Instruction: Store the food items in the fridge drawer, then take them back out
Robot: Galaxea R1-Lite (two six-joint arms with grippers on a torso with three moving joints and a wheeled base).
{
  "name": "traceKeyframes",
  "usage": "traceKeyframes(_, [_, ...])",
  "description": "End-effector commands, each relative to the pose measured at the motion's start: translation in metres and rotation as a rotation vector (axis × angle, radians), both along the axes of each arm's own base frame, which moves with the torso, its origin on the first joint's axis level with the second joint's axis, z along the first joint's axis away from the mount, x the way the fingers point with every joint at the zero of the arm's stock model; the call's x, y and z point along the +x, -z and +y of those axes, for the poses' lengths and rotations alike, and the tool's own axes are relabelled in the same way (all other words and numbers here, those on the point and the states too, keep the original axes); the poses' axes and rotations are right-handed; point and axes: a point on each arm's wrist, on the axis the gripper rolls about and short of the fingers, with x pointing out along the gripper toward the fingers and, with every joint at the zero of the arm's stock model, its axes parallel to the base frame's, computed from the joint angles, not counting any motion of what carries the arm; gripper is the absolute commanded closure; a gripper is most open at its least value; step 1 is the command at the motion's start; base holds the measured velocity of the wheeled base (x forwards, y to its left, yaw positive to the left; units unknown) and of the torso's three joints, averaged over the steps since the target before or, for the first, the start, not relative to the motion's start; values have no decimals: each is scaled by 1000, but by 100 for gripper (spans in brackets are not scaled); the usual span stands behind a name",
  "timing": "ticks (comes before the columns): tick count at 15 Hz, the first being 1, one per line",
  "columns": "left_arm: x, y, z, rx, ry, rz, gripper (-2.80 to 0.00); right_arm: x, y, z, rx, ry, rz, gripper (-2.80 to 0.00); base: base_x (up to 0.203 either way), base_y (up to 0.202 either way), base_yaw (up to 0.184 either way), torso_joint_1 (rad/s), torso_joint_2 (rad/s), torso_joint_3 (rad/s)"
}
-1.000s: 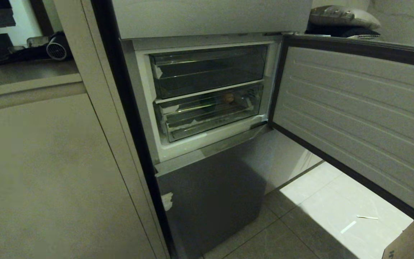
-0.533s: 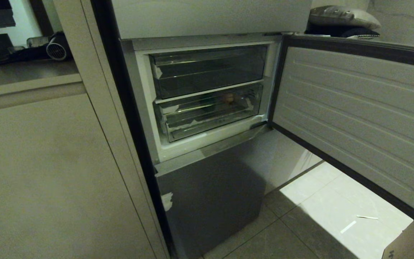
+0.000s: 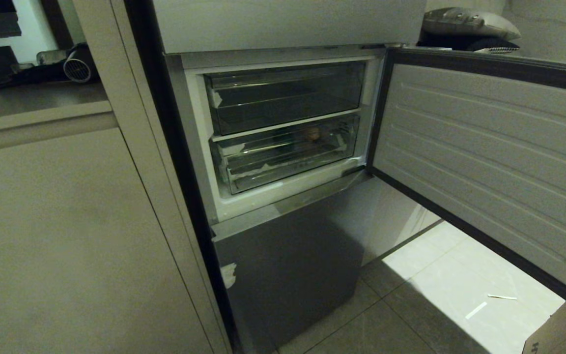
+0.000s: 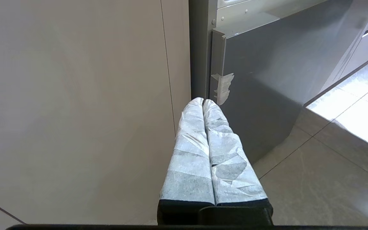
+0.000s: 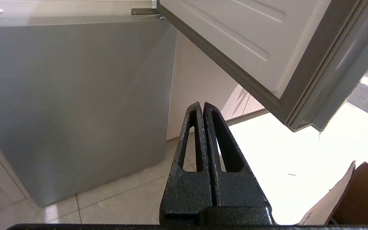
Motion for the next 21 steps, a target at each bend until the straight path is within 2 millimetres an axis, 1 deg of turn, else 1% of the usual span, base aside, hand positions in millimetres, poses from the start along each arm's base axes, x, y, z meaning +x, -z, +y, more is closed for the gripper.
traceKeyframes(1, [0, 0, 0, 0, 0, 2, 0, 2, 9, 0, 3, 0, 29, 0, 0, 0, 0, 0, 0, 0])
traceKeyframes(6, [0, 0, 0, 0, 0, 2, 0, 2, 8, 0, 9, 0, 28, 0, 0, 0, 0, 0, 0, 0])
traceKeyframes(9, [0, 0, 0, 0, 0, 1, 0, 2, 8, 0, 42, 4, 26, 0, 2, -2, 22, 2, 1, 1])
traceKeyframes(21, [0, 0, 0, 0, 0, 0, 0, 2, 8, 0, 75, 10, 23, 0, 2, -7, 172, 4, 2, 2])
